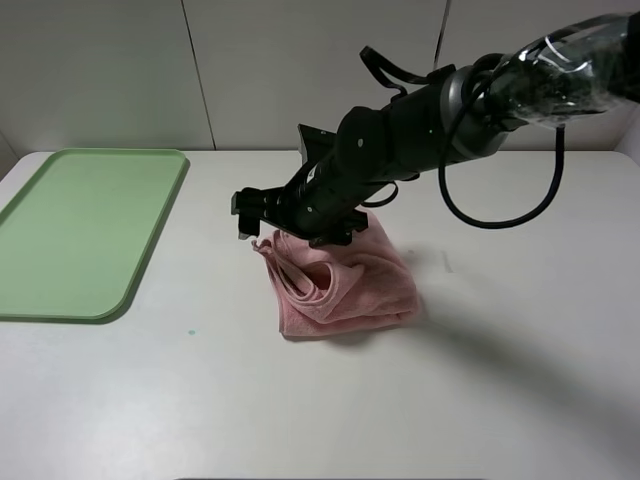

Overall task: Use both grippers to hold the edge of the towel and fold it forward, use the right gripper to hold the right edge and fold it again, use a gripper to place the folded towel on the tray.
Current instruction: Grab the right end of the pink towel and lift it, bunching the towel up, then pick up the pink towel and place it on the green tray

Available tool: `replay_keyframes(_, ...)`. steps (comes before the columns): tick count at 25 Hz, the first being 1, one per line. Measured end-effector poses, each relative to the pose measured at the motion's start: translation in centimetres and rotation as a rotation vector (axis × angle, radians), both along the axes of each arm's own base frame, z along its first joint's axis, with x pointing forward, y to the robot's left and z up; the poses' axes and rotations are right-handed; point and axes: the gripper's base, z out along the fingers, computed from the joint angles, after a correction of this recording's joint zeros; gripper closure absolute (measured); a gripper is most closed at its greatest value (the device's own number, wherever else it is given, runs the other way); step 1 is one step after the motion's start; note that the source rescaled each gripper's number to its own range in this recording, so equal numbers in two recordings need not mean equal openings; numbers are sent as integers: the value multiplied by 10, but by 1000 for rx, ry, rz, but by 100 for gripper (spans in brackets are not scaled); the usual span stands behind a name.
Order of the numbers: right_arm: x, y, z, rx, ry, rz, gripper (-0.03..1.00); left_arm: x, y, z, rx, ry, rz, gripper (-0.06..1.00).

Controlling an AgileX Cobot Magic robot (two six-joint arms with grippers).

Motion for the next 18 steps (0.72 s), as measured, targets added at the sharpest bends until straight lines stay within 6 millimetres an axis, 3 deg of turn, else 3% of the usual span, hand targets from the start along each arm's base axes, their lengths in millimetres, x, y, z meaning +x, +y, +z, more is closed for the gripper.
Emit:
replay_keyframes(10,-7,-6,63,43,-127,58,-3,0,0,0,0,0,0,3)
replay_keyframes(18,-23,-18,105,-45,-231,236,-3,0,0,0,0,0,0,3)
